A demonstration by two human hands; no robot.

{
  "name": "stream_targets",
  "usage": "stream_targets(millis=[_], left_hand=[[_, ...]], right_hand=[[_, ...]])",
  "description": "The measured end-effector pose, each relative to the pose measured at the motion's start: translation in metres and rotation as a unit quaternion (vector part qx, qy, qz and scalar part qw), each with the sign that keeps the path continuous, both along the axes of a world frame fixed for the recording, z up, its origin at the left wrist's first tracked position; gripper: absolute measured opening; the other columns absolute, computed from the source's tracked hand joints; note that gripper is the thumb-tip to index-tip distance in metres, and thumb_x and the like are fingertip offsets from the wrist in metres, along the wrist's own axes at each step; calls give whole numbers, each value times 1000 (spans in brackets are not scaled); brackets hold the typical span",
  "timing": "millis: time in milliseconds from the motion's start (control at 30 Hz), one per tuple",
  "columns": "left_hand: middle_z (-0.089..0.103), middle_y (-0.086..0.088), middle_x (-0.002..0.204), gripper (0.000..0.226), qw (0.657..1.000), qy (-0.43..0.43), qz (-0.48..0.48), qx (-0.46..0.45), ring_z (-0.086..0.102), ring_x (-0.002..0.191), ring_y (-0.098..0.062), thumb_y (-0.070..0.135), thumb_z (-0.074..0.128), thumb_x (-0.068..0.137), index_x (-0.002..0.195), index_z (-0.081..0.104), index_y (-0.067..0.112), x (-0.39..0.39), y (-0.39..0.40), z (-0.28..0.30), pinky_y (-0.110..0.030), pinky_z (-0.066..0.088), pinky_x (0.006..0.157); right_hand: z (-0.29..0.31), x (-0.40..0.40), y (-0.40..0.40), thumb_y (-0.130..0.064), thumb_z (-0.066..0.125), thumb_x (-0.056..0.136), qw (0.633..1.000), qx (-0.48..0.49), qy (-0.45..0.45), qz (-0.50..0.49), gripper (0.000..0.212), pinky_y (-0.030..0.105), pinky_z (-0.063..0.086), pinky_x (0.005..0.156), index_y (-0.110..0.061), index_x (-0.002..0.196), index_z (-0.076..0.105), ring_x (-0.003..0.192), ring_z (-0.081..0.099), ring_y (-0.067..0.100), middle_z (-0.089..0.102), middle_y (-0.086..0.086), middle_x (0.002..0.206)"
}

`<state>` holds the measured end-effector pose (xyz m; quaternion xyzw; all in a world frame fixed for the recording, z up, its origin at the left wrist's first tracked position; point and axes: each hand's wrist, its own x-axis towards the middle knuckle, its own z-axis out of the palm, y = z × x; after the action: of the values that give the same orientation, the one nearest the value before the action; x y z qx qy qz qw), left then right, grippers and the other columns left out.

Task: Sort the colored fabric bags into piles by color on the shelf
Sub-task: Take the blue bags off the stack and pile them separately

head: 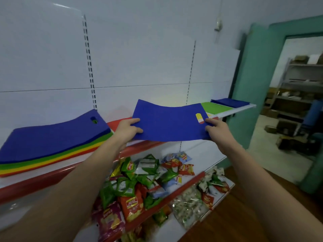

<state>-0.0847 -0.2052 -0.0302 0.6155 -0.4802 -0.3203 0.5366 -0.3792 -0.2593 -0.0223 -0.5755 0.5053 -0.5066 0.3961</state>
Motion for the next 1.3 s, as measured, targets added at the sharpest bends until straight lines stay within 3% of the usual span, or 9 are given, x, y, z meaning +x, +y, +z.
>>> stream_targets(millis=[167, 267, 367, 467, 733, 833, 967, 1100, 1300], left_hand=[[47, -6, 142, 58, 999, -22, -34, 1, 57, 108, -21, -2, 66, 88, 142, 50, 10, -81, -35, -4, -19, 51, 70], [44, -4, 135, 56, 998, 5, -60, 18, 59, 94, -18, -3, 64, 90, 142, 50, 12, -130, -56, -6, -19, 53, 51], [44, -6, 140, 56, 996, 13, -79, 23, 60, 103, -27, -3, 64, 90, 142, 51, 14, -174, -78, -9, -27, 56, 54], [45, -3, 135, 55, 995, 17, -95, 29, 60, 96, -21, -2, 63, 90, 141, 51, 15, -217, -100, -12, -25, 57, 53], [50, -5, 134, 56, 985, 49, -163, 34, 65, 94, -21, -2, 65, 89, 141, 52, 15, -304, -178, -29, -29, 59, 59], [50, -6, 132, 55, 980, 62, -186, 39, 64, 95, -22, -2, 64, 90, 141, 52, 15, -328, -211, -39, -25, 58, 56], [49, -5, 139, 55, 972, 76, -215, 47, 65, 101, -26, -1, 66, 89, 140, 53, 16, -352, -263, -51, -27, 58, 57], [52, -6, 135, 56, 962, 89, -254, 46, 65, 94, -22, 0, 66, 90, 141, 51, 16, -376, -316, -58, -28, 60, 60], [55, -4, 129, 59, 946, 123, -297, 53, 66, 95, -23, -2, 65, 89, 143, 49, 14, -415, -381, -68, -28, 61, 62]], right_hand=[[-4, -84, -17, 6, 42, 94, 999, 19, -5, -37, 47, 28, 59, 59, -4, 140, 47, 91, 61, 24, 52, 10, 122], [-8, -133, -27, 7, 43, 95, 998, 27, -6, -50, 47, 21, 56, 50, -2, 141, 46, 84, 59, 21, 51, 12, 125], [-14, -179, -35, 6, 44, 94, 997, 32, -12, -71, 48, 18, 52, 47, -4, 141, 47, 77, 59, 17, 52, 15, 132], [-15, -222, -42, 3, 45, 96, 995, 32, 0, -91, 48, 16, 52, 47, -6, 143, 46, 79, 60, 16, 50, 13, 133], [-25, -309, -80, -2, 45, 98, 987, 34, 47, -149, 48, 15, 49, 46, -10, 145, 42, 96, 62, 22, 48, 9, 136], [-35, -330, -100, -5, 45, 100, 984, 39, 52, -165, 46, 12, 48, 46, -11, 145, 42, 88, 59, 11, 44, 0, 126], [-47, -354, -133, -7, 46, 100, 978, 49, 59, -193, 45, 15, 48, 54, -15, 145, 44, 97, 58, 12, 45, 3, 136], [-53, -375, -168, -8, 45, 101, 974, 66, 48, -209, 46, 18, 50, 57, -18, 146, 43, 86, 55, 6, 38, -4, 125], [-59, -410, -217, -6, 46, 100, 971, 76, 1, -225, 46, 27, 54, 61, -17, 145, 44, 102, 62, 22, 44, 7, 139]])
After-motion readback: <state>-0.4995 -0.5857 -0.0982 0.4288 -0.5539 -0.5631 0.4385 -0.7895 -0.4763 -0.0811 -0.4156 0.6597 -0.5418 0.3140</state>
